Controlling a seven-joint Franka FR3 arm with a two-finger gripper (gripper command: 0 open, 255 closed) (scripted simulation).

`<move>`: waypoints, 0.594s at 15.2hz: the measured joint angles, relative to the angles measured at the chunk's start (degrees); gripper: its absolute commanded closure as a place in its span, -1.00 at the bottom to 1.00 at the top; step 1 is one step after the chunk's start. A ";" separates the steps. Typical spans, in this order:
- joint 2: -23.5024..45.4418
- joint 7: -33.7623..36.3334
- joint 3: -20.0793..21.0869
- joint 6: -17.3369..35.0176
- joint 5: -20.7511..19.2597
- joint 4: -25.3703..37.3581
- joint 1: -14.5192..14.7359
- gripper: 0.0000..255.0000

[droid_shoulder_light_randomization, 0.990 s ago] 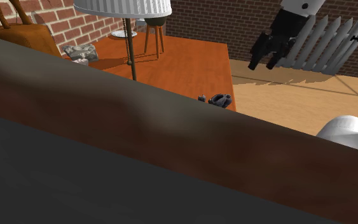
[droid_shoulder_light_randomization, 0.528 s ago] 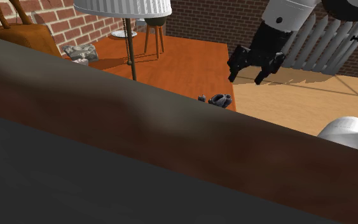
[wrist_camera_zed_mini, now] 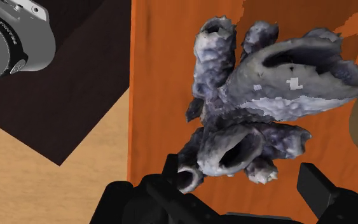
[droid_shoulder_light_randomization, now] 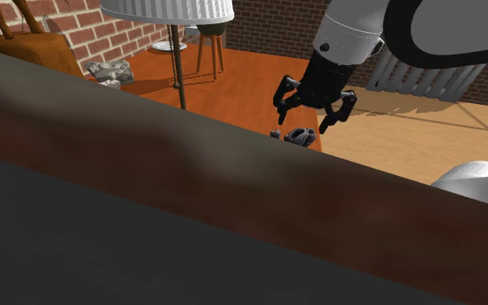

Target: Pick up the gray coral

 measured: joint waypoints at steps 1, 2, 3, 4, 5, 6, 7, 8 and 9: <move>-0.08 0.26 0.34 0.58 0.22 -0.62 0.02 -1.00; -0.13 0.36 0.57 1.13 0.39 -1.19 0.03 -1.00; -0.19 0.33 0.77 1.82 0.55 -1.93 0.07 -1.00; -0.39 0.39 1.03 2.46 0.82 -2.75 0.23 -1.00; -0.27 0.55 1.59 3.45 1.12 -3.55 0.26 -1.00; -0.39 0.49 1.70 3.92 1.26 -4.15 0.35 -1.00; -0.50 0.45 1.73 4.14 1.34 -4.48 0.42 1.00; -0.58 0.43 1.73 4.26 1.38 -4.65 0.46 1.00; -0.64 0.43 1.72 4.32 1.42 -4.72 0.49 1.00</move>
